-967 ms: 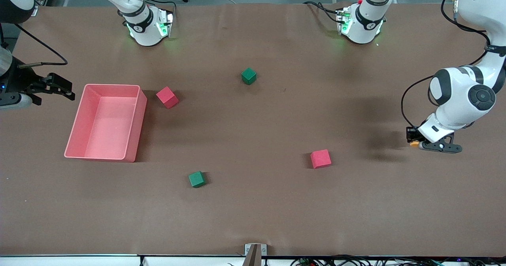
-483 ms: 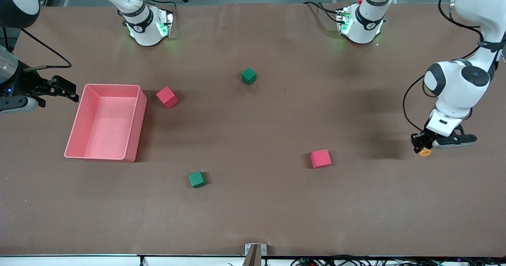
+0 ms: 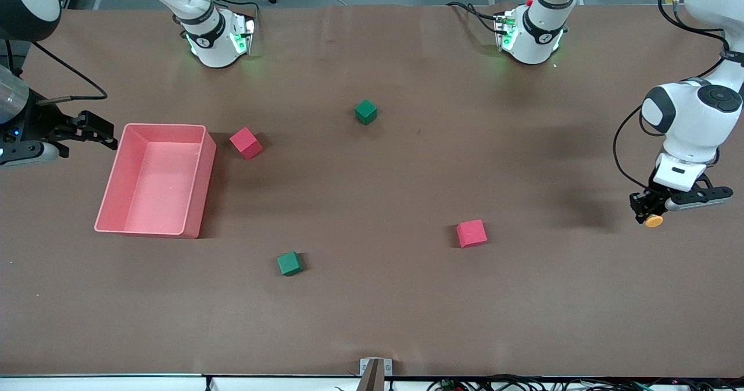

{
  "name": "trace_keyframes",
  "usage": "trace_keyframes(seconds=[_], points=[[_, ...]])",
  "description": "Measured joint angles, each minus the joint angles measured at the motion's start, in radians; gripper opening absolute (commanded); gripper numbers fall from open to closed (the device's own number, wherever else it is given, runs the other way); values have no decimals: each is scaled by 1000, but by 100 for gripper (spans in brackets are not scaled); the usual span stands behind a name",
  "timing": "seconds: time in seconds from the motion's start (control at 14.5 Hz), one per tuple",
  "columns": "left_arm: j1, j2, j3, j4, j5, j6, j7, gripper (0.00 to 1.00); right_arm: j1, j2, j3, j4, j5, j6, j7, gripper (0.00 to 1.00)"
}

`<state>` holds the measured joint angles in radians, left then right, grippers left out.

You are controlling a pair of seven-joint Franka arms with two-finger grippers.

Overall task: Place and upright button with both arms
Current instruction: 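Rotate the left gripper wrist to turn the button upright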

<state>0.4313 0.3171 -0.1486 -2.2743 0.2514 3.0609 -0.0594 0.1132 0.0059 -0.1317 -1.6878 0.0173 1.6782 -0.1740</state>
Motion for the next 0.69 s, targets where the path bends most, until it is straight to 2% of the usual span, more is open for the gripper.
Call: trace_keyframes(seconds=[0.21, 0.41, 0.55, 0.69], points=[[2, 9, 1, 85, 99, -176, -15, 0, -30, 0, 32, 0, 0, 0, 0, 100], [-30, 18, -2, 199, 128, -380, -62, 0, -54, 0, 61, 0, 0, 0, 0, 100], [-76, 30, -2, 238, 162, -453, -161, 0, -66, 0, 68, 0, 0, -1, 0, 100], [-120, 47, -3, 268, 261, -502, -336, 0, -76, 0, 74, 0, 0, -1, 0, 100]])
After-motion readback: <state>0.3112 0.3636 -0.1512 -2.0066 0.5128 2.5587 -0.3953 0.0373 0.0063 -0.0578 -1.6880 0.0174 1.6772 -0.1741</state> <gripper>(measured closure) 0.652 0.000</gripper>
